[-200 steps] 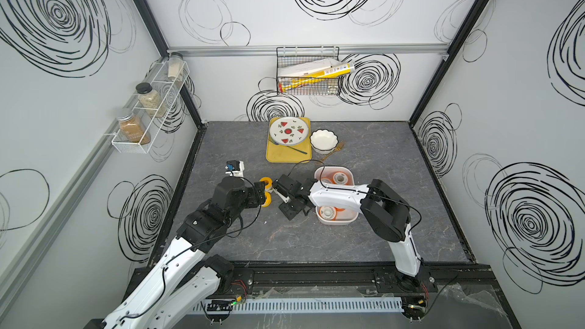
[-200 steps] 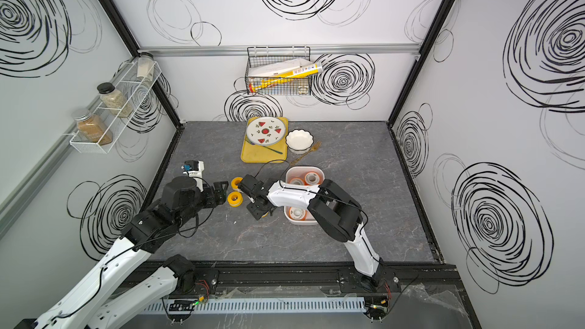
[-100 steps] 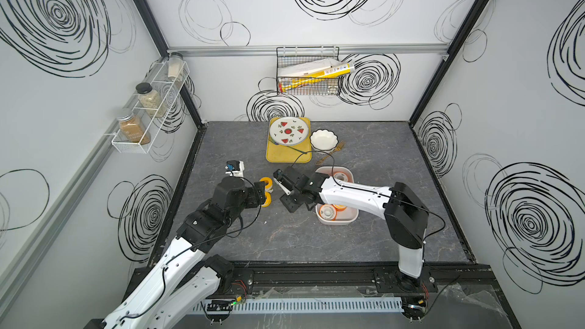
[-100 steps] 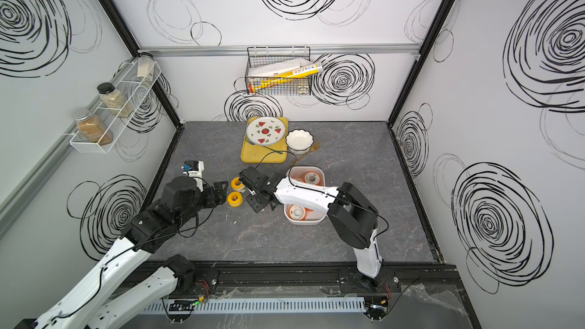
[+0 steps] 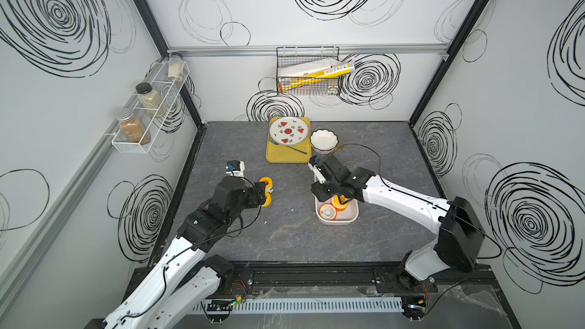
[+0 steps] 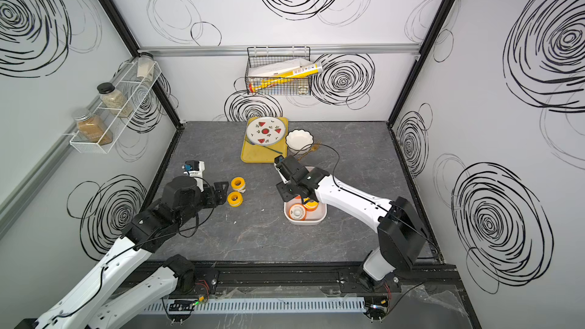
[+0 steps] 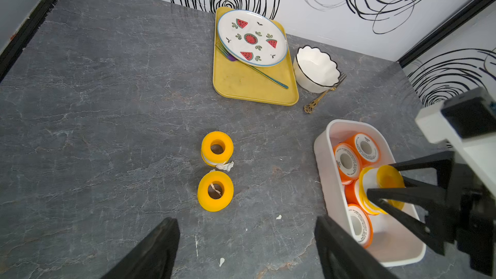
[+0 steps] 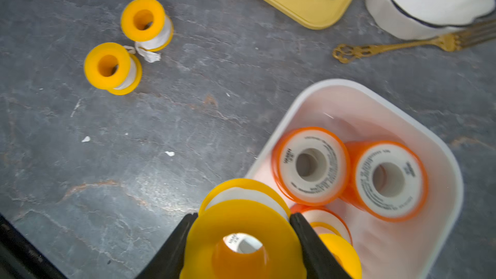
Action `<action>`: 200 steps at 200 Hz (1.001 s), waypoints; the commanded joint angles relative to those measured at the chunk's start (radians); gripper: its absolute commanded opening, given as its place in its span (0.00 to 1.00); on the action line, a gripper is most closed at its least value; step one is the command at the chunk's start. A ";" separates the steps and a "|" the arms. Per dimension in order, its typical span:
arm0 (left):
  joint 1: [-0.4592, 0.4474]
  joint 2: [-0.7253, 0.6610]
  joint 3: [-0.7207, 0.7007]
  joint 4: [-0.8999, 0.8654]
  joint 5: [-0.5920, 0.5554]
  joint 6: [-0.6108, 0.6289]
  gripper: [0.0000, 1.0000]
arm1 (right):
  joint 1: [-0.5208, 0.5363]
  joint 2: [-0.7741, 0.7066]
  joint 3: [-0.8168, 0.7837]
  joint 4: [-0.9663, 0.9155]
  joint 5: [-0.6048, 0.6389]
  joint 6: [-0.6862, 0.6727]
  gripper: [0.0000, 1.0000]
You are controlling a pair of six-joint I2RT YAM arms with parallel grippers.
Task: Put the sealing tape into the storage box
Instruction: Place the sealing tape in the storage box.
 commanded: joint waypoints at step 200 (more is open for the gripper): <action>0.011 0.002 -0.007 0.049 0.022 0.023 0.86 | -0.015 -0.047 -0.250 0.089 -0.099 0.037 0.53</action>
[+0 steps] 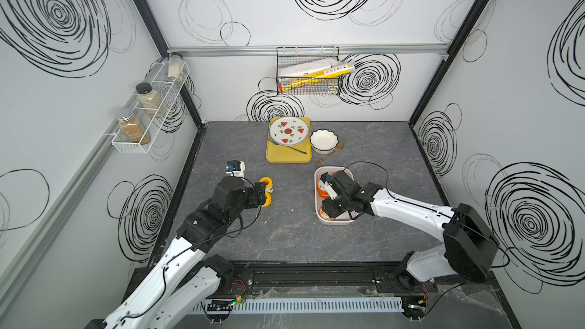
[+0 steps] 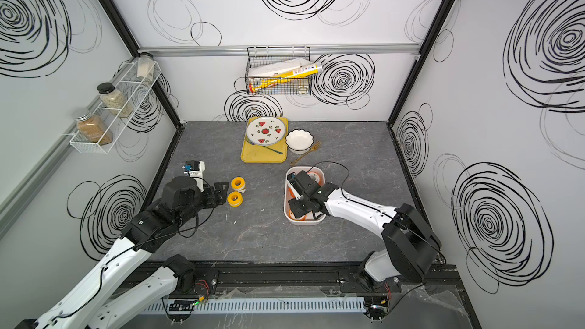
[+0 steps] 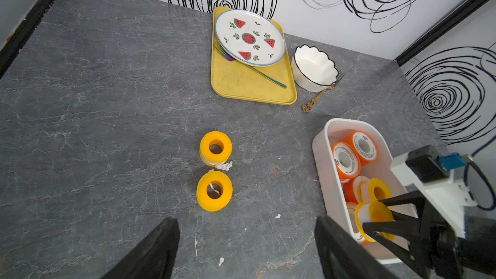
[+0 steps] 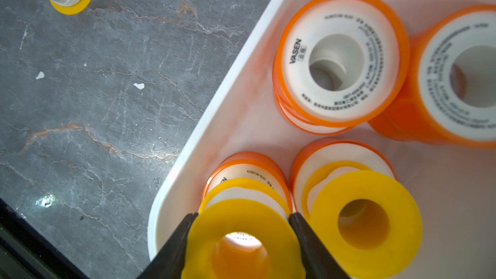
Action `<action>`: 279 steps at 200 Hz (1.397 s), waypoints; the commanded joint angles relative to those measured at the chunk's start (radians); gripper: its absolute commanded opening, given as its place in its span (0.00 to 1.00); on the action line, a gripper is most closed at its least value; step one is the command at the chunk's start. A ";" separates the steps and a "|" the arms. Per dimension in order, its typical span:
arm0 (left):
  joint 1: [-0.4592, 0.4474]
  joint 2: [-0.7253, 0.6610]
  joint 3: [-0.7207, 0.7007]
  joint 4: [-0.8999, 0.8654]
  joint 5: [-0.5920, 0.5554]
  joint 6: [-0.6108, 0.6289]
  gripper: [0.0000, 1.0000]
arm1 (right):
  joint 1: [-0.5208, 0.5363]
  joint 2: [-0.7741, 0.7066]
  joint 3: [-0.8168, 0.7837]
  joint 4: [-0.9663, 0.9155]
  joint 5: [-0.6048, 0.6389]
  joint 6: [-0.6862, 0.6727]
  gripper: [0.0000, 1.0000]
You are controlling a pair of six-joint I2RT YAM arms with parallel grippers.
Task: Put the sealing tape into the storage box
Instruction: Place the sealing tape in the storage box.
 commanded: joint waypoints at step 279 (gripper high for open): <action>0.011 0.008 -0.008 0.049 0.014 0.015 0.86 | 0.002 -0.127 -0.031 0.017 0.097 0.036 0.53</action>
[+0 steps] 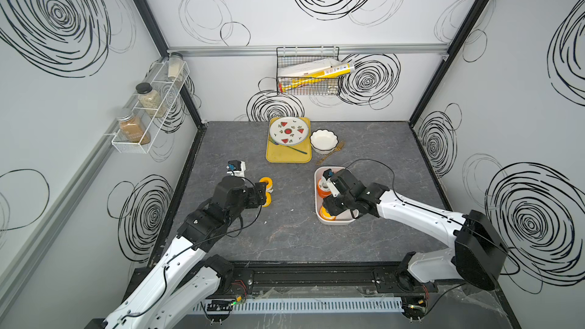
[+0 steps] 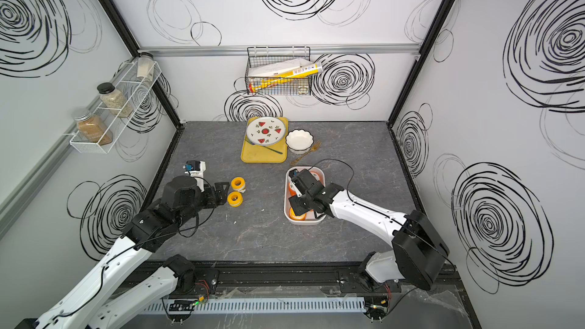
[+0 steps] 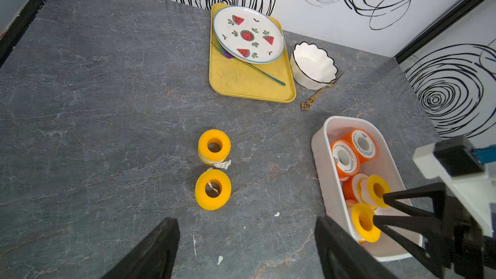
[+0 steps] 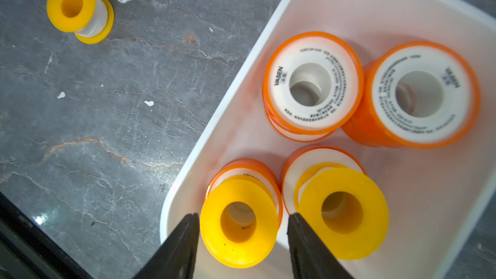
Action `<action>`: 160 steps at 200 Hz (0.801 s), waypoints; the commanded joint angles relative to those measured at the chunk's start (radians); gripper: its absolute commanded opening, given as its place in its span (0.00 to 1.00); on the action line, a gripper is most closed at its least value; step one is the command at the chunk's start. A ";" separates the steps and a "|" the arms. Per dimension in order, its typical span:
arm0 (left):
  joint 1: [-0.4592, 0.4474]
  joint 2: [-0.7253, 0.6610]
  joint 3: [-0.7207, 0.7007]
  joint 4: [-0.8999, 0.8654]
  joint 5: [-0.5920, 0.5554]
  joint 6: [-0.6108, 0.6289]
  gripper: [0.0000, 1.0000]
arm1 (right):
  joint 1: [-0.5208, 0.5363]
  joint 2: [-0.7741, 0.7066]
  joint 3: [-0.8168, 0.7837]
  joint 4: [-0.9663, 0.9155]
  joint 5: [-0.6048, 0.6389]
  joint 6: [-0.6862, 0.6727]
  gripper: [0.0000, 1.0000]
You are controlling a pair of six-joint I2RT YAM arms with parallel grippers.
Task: Put the sealing tape into the storage box
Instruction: Place the sealing tape in the storage box.
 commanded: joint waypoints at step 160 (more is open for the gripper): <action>0.011 0.007 -0.008 0.049 0.008 0.015 0.86 | 0.003 -0.243 -0.189 0.173 0.095 0.083 0.33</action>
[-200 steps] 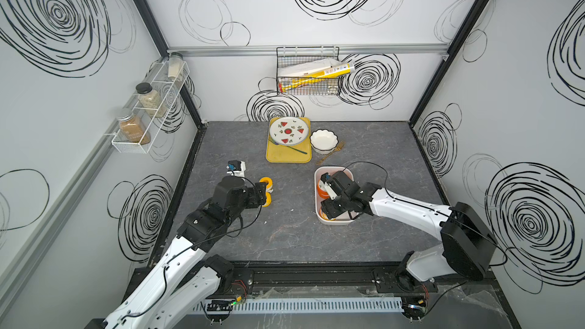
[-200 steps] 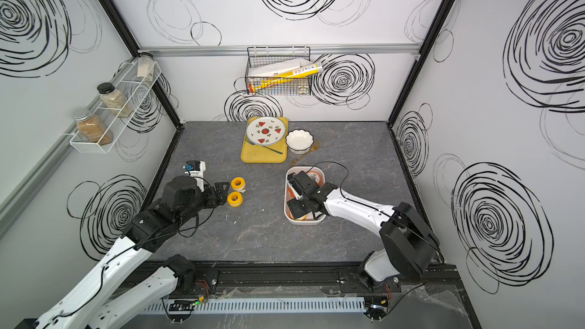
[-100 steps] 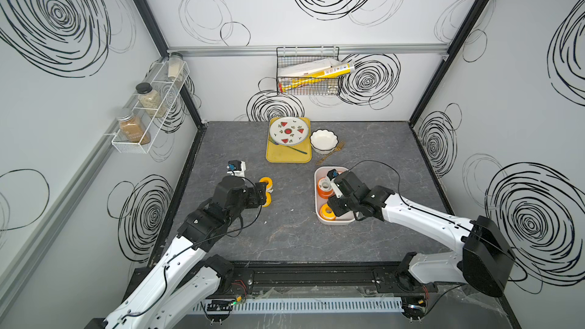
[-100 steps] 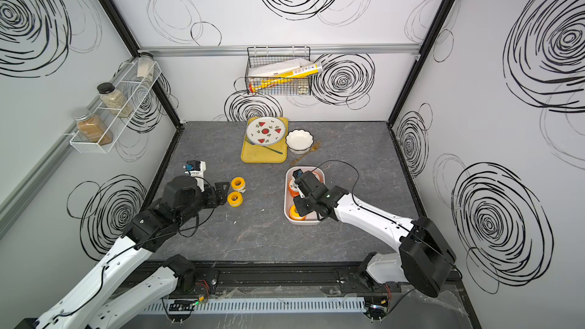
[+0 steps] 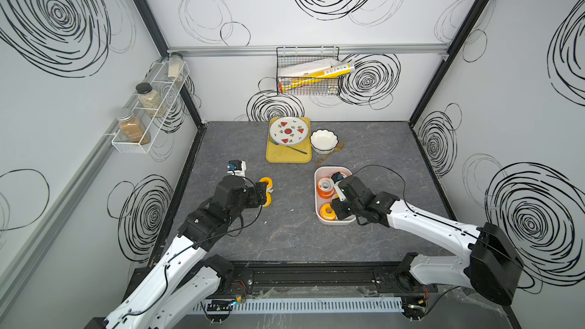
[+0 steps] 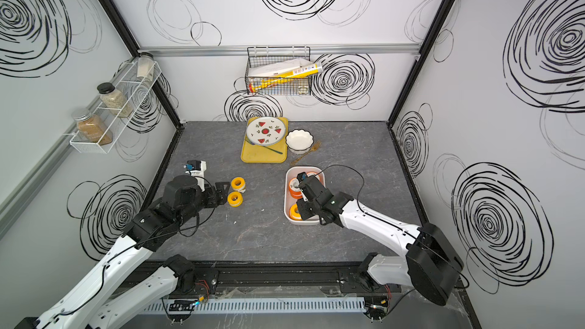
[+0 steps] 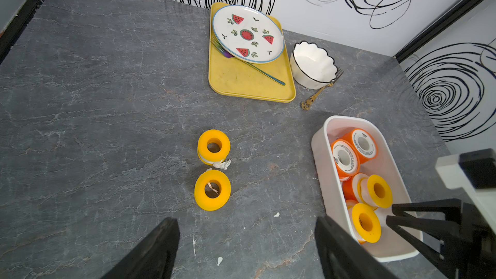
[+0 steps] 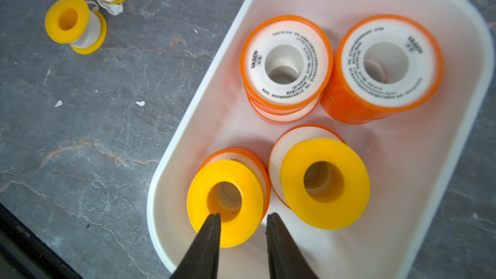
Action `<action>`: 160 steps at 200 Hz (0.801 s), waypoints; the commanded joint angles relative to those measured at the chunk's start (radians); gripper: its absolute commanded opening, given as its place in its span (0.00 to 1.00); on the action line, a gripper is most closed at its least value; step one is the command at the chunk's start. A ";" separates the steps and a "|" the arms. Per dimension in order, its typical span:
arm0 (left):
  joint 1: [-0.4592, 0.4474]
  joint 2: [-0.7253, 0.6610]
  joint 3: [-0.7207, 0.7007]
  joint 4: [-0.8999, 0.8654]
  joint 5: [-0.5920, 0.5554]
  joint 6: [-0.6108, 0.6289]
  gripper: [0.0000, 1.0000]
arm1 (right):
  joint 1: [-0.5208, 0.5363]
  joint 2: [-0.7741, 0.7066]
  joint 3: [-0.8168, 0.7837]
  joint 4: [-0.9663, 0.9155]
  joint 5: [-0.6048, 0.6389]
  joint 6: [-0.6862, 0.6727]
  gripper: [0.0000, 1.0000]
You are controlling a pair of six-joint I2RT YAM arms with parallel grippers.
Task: Put the sealing tape into the storage box
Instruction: Place the sealing tape in the storage box.
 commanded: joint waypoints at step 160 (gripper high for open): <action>-0.001 0.192 0.033 -0.010 0.009 -0.091 0.95 | 0.001 -0.774 -0.518 0.339 0.528 0.152 0.61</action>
